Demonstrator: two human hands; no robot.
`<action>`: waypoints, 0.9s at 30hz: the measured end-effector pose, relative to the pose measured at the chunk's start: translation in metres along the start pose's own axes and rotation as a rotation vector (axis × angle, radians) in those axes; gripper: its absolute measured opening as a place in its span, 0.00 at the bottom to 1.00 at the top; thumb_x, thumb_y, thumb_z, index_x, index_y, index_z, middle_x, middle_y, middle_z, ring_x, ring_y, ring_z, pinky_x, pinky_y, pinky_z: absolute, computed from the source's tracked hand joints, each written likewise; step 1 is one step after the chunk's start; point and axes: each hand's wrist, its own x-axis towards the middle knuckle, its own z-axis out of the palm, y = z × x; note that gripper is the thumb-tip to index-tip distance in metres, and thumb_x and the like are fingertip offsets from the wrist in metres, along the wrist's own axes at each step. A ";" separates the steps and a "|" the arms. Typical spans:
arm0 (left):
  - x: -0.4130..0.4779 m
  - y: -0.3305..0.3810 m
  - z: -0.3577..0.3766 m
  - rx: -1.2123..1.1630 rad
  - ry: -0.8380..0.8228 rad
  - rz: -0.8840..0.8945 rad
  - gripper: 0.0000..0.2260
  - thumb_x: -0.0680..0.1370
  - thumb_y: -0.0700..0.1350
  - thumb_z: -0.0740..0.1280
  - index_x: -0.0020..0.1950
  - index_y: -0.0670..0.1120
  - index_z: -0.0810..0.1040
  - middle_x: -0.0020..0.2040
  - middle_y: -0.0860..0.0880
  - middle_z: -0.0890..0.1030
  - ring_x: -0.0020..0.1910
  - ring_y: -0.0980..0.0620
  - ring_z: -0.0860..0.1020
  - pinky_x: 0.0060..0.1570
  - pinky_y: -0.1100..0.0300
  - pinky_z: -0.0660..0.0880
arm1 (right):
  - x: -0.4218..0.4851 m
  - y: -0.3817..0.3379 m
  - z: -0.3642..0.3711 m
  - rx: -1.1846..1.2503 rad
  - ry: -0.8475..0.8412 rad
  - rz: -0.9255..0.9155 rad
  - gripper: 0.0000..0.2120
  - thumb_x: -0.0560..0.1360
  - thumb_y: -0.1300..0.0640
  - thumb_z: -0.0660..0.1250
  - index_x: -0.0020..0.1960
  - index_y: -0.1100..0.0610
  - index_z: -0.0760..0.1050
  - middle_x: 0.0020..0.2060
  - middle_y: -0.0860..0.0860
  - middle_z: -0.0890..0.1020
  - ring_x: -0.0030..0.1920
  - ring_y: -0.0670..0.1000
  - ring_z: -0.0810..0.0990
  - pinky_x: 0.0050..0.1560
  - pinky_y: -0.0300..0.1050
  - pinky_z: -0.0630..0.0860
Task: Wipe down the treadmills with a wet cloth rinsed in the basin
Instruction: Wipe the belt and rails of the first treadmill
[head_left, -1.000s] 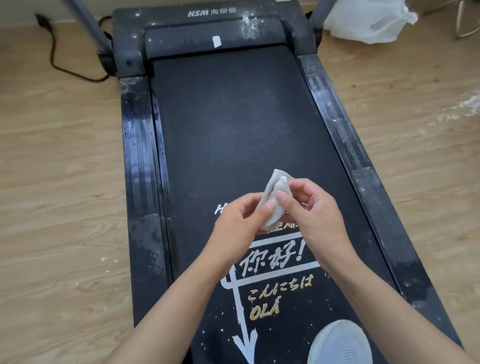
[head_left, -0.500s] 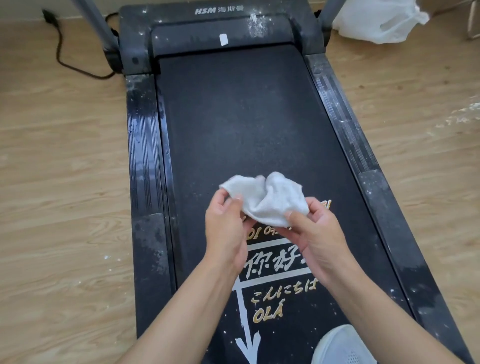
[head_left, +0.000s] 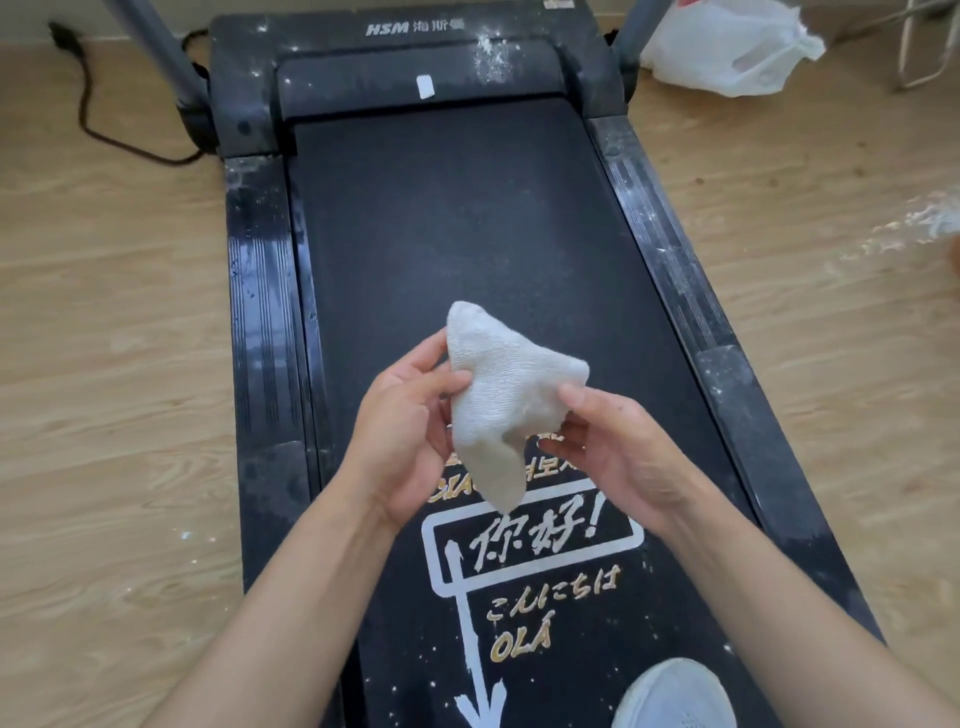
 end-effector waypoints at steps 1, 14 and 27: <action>0.002 0.003 -0.002 0.018 0.027 -0.008 0.21 0.81 0.30 0.58 0.70 0.42 0.79 0.63 0.39 0.83 0.55 0.44 0.82 0.50 0.52 0.81 | 0.002 -0.002 -0.001 0.038 -0.028 0.004 0.15 0.78 0.51 0.70 0.59 0.60 0.85 0.58 0.58 0.86 0.58 0.55 0.82 0.67 0.59 0.76; -0.010 0.019 0.000 0.289 -0.013 0.154 0.32 0.80 0.28 0.60 0.75 0.59 0.74 0.51 0.45 0.85 0.40 0.52 0.82 0.39 0.63 0.79 | 0.025 -0.002 0.020 0.193 -0.150 0.377 0.25 0.79 0.46 0.72 0.65 0.65 0.81 0.49 0.57 0.84 0.45 0.56 0.75 0.48 0.50 0.76; -0.005 -0.010 -0.002 0.896 0.445 0.333 0.14 0.78 0.42 0.70 0.59 0.60 0.80 0.59 0.61 0.77 0.60 0.59 0.76 0.58 0.59 0.73 | -0.005 -0.039 0.042 -0.363 0.323 -0.447 0.09 0.78 0.60 0.77 0.55 0.53 0.80 0.41 0.49 0.89 0.43 0.46 0.87 0.45 0.34 0.78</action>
